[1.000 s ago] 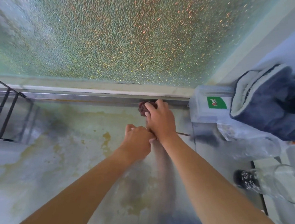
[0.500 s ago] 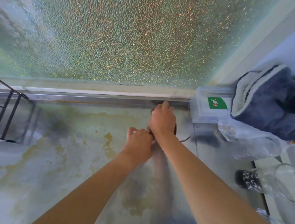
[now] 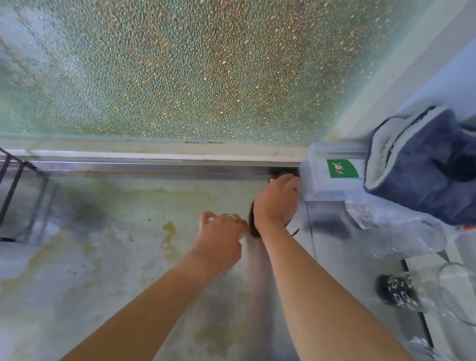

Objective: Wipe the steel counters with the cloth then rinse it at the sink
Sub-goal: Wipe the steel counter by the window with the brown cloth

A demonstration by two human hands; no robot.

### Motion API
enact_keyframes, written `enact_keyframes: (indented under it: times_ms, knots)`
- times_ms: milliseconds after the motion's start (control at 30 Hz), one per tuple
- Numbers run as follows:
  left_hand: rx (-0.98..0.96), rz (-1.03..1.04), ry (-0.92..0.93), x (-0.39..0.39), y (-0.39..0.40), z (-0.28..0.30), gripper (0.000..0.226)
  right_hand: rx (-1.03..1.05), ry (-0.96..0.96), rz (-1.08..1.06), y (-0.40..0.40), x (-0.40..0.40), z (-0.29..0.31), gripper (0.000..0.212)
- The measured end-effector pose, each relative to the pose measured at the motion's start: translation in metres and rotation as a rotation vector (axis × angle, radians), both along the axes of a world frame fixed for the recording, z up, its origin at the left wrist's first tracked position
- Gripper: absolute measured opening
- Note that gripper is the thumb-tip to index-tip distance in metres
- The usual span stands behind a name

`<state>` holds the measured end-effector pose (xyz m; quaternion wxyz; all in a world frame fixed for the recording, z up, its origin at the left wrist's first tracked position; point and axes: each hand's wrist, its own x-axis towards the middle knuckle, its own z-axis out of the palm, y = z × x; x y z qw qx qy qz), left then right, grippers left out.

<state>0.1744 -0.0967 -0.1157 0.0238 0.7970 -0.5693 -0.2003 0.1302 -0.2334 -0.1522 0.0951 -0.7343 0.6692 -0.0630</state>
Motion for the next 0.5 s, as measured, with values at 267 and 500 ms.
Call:
enact_keyframes:
  times_ms: [267,500]
  knots:
    - [-0.025,0.023,-0.002,0.001,-0.002,-0.003,0.034,-0.01,-0.038,0.482,0.005,-0.039,0.009,0.039]
    - [-0.002,-0.002,-0.009,0.003,-0.005,-0.001,0.033,0.031,0.061,0.085,0.007,-0.017,0.01,0.062]
